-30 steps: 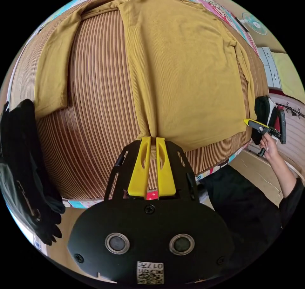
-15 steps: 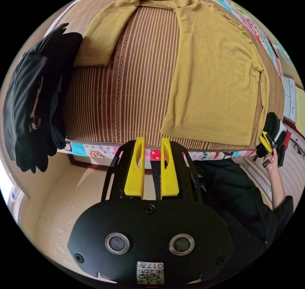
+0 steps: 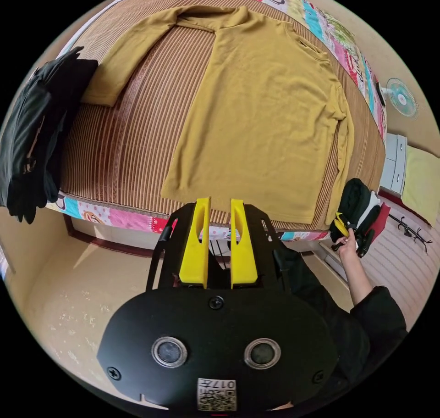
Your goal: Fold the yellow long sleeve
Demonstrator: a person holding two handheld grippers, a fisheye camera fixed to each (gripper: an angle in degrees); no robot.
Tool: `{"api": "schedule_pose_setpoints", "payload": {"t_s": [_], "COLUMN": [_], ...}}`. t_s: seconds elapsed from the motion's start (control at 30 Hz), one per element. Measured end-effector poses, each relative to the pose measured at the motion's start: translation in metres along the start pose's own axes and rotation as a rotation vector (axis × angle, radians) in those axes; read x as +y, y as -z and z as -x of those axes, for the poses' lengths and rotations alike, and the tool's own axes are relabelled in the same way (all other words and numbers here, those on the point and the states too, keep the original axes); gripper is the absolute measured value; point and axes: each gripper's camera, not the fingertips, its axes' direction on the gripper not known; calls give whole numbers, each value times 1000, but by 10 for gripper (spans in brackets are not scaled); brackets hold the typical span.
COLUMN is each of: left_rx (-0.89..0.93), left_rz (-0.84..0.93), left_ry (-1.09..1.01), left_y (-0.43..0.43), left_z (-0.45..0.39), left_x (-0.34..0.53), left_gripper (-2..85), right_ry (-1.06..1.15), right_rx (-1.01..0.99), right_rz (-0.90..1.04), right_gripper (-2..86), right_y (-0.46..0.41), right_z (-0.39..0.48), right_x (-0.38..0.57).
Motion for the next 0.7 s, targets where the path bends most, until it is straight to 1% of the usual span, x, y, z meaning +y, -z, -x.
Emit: {"api": "schedule_pose_setpoints", "payload": {"t_s": [0.03,0.17,0.3,0.33,0.37,0.4,0.43,0.5,0.57,0.63,0.7], "left_rx": [1,-52,-79,-81,-83,-84,-92,-111,-120,-96,-67], "left_rz": [0,41,68,67,66,67,69,74,60,31,5], "left_ry": [-37,-141,-145,-140,-138,-138,-138,-135,-125,-119,-126], "left_y": [-3,-18,-27,-27,-28,-28,-29,-30,-26,-20,-15], "left_z": [-13,-43,-49,-49,-49,-49,-48,-47,-47,-48,-50], "left_x": [-1,-3,-1,1,1,1,1,-1,-3,-5,-8], "left_gripper": [76,76,76,76,76,76,76,76,76,75,74], "right_ry": [16,7,-149,-166,-154,-98,-37,53,125,175,196], "right_rx": [31,-1,-92,-108,-117,-135,-76,-12,-58,-122,-192], "right_rz": [-22,-23,1,-4,-2,8,20,17,-51,-183,-268], "right_gripper": [93,108,111,101,95,66,47,37,33,31,30], "right_y": [3,-1,-16,-17,-17,-17,-18,-15,5,51,92], "right_z": [0,-9,-40,-43,-43,-37,-27,-15,-10,-12,-22], "right_x": [6,25,36,37,37,38,40,45,53,65,72]}}
